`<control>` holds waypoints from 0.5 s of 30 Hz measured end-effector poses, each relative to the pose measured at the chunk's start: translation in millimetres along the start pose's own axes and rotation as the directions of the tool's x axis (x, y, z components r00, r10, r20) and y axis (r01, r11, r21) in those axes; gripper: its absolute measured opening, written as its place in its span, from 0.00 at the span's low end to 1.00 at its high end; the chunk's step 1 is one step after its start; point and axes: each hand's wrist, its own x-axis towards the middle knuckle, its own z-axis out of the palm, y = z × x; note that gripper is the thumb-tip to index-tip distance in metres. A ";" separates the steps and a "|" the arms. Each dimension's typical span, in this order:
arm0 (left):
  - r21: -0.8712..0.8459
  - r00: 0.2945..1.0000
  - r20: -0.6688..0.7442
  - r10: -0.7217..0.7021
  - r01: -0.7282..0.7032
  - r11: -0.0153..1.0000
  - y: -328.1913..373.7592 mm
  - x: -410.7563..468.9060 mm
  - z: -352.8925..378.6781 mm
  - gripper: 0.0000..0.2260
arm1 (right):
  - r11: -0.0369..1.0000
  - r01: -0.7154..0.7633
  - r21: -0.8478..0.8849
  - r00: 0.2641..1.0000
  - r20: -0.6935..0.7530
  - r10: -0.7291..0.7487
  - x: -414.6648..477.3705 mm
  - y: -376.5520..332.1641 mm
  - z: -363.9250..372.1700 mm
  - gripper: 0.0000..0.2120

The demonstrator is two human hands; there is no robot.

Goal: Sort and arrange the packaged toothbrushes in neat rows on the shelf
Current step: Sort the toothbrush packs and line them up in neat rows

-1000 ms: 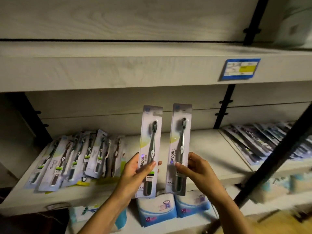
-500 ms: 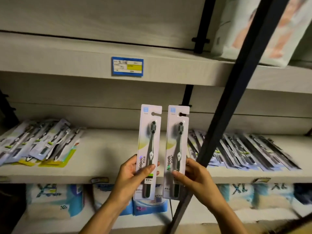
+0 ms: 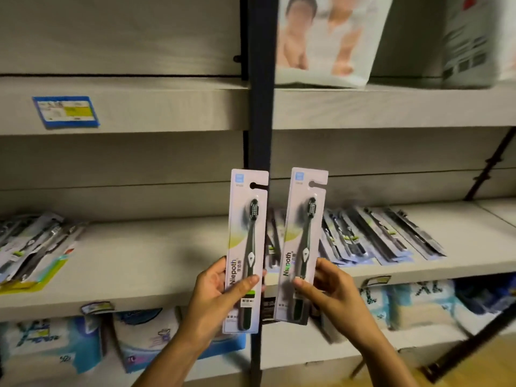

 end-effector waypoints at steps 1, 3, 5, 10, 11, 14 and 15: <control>0.002 1.000 -0.011 0.009 -0.009 1.000 -2.6 1.2 15.1 0.16 | 1.000 0.005 -0.006 1.000 0.006 -0.005 0.8 4.9 -15.2 0.17; -0.007 0.998 -0.054 0.027 -0.028 1.000 -9.7 4.5 48.8 0.14 | 1.000 0.013 0.000 1.000 0.022 -0.013 4.1 15.1 -47.8 0.17; -0.018 0.995 -0.095 0.031 -0.033 0.999 -16.9 8.5 84.8 0.14 | 1.000 0.015 0.008 0.999 0.031 -0.015 5.5 21.4 -81.8 0.16; -0.011 0.994 -0.104 0.019 -0.021 1.000 -27.1 18.2 152.1 0.14 | 1.000 -0.005 0.004 0.998 0.065 0.004 4.5 28.2 -149.9 0.17; -0.007 0.996 -0.093 0.016 -0.017 1.000 -27.3 21.1 162.2 0.15 | 1.000 -0.003 0.010 0.998 0.060 0.003 4.6 28.9 -160.6 0.18; 0.006 0.998 -0.063 0.016 -0.016 1.000 -31.9 31.6 188.9 0.14 | 1.000 0.007 0.019 0.999 0.031 -0.008 4.6 31.9 -188.3 0.18; 0.012 0.999 -0.052 0.015 -0.014 1.000 -33.6 36.8 197.1 0.14 | 1.000 0.011 0.024 1.000 0.011 -0.011 4.8 33.6 -197.6 0.17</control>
